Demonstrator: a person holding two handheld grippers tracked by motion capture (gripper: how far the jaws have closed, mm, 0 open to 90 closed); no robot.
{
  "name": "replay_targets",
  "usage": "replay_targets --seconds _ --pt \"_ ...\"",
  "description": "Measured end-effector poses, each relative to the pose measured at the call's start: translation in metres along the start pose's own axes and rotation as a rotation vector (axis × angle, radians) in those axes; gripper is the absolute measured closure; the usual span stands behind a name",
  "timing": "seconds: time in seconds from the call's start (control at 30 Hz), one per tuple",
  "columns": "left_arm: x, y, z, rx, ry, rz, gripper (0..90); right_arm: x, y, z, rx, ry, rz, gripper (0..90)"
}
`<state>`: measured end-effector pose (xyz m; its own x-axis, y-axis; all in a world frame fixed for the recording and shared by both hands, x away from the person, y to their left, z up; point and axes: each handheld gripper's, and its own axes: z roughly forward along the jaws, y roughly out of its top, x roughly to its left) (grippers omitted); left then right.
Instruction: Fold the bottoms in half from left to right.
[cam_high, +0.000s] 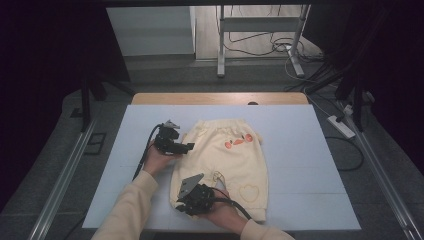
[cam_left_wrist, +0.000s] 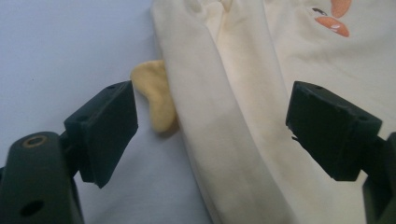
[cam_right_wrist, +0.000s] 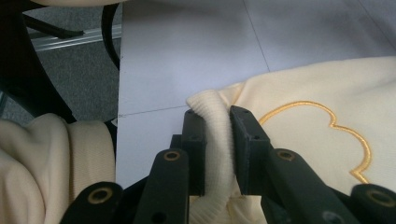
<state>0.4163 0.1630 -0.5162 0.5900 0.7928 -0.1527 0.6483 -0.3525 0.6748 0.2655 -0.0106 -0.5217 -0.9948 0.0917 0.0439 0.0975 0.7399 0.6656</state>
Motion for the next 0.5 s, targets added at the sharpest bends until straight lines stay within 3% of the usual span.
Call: replay_targets --seconds 0.5 --pt "0.002 0.001 0.011 0.031 -0.009 -0.014 17.9 0.000 0.000 0.000 0.002 -0.002 -0.003 75.8"
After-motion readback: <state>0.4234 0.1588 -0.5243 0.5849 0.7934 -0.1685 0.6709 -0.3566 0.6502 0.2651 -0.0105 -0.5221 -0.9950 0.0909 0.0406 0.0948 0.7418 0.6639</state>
